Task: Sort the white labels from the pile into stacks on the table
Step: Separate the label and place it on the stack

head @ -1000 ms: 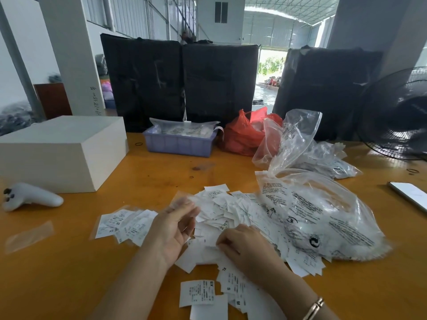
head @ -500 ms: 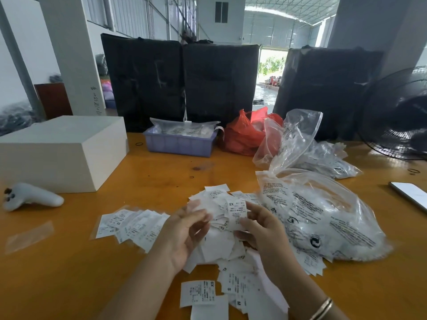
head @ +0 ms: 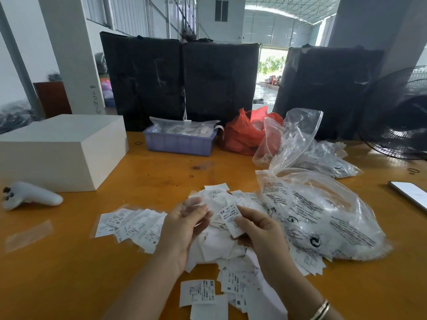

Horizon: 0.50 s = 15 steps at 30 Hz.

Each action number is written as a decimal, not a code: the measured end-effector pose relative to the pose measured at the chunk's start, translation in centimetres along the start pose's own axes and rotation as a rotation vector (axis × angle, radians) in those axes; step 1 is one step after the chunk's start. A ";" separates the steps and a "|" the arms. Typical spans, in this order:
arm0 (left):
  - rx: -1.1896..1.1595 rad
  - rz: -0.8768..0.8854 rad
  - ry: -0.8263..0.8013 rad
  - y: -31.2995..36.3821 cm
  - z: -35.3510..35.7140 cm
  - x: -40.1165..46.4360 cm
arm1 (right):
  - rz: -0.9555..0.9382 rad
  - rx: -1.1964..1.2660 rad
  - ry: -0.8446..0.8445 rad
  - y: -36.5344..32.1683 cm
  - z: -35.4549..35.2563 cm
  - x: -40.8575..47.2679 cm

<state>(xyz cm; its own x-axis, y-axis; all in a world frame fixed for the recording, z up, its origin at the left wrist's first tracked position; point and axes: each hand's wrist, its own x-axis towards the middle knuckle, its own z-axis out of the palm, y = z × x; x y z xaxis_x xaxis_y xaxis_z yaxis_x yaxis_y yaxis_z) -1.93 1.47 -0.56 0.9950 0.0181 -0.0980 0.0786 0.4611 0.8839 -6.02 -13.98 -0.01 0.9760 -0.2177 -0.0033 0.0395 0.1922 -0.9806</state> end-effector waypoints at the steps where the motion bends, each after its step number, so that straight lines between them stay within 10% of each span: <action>1: 0.003 0.003 0.000 0.0 0.0 0.0 | -0.011 -0.005 0.000 0.0 0.1 -0.1; 15: 0.059 0.024 0.020 -0.4 0.0 0.0 | -0.071 -0.001 0.014 0.4 0.1 -0.1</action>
<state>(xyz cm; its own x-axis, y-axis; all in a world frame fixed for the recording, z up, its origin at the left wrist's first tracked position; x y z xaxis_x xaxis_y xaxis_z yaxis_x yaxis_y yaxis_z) -1.96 1.31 -0.87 0.9953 0.0464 -0.0846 0.0585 0.4068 0.9116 -6.06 -13.75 -0.33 0.9676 -0.2444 0.0636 0.1086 0.1752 -0.9785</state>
